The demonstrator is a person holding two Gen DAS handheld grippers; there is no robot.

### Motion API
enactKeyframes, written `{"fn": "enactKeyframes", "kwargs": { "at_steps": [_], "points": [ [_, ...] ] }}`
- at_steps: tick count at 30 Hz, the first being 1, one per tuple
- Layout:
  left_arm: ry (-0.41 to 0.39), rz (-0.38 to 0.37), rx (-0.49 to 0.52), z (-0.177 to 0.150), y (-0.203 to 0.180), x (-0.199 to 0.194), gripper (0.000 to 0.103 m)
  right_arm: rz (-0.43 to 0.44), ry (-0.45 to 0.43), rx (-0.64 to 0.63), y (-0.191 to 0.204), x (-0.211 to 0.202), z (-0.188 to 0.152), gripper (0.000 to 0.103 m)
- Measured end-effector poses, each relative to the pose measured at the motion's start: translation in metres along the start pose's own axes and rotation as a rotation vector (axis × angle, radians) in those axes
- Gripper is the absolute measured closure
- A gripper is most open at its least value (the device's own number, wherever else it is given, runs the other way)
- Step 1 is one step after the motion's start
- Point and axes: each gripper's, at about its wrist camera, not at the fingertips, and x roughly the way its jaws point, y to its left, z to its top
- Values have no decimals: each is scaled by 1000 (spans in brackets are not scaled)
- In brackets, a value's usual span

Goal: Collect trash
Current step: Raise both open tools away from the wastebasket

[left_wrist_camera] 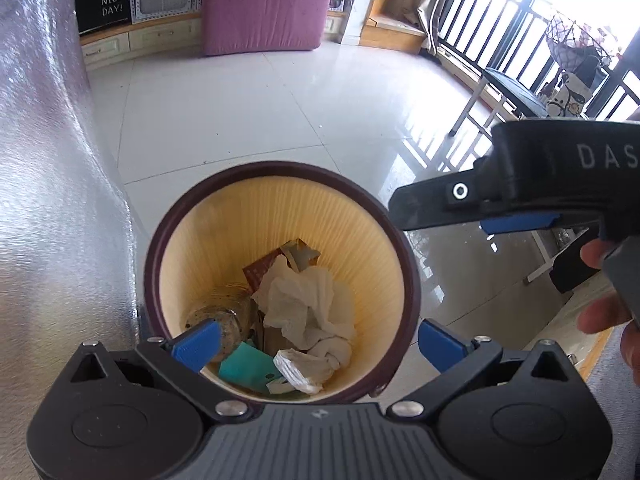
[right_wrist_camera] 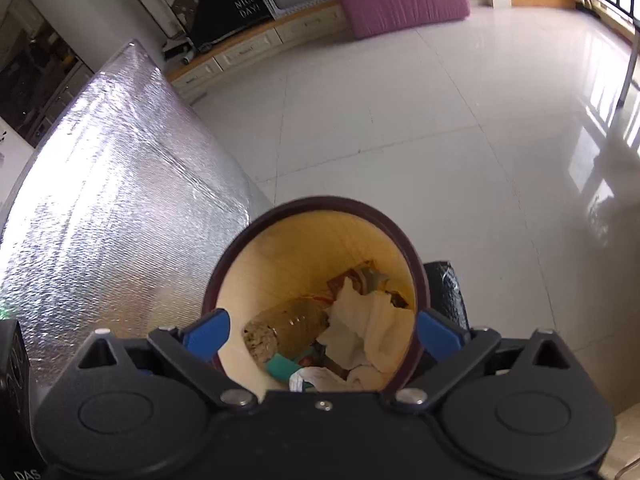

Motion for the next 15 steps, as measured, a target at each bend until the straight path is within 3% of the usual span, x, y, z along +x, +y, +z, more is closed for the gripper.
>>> {"fn": "enactKeyframes", "kwargs": {
  "at_steps": [8, 15],
  "points": [
    [-54, 67, -9, -3, -5, -64, 0, -17, -81, -54, 19, -50, -8, 0],
    [-166, 109, -22, -11, -5, -135, 0, -27, -166, -102, 39, -107, -22, 0]
  ]
}}
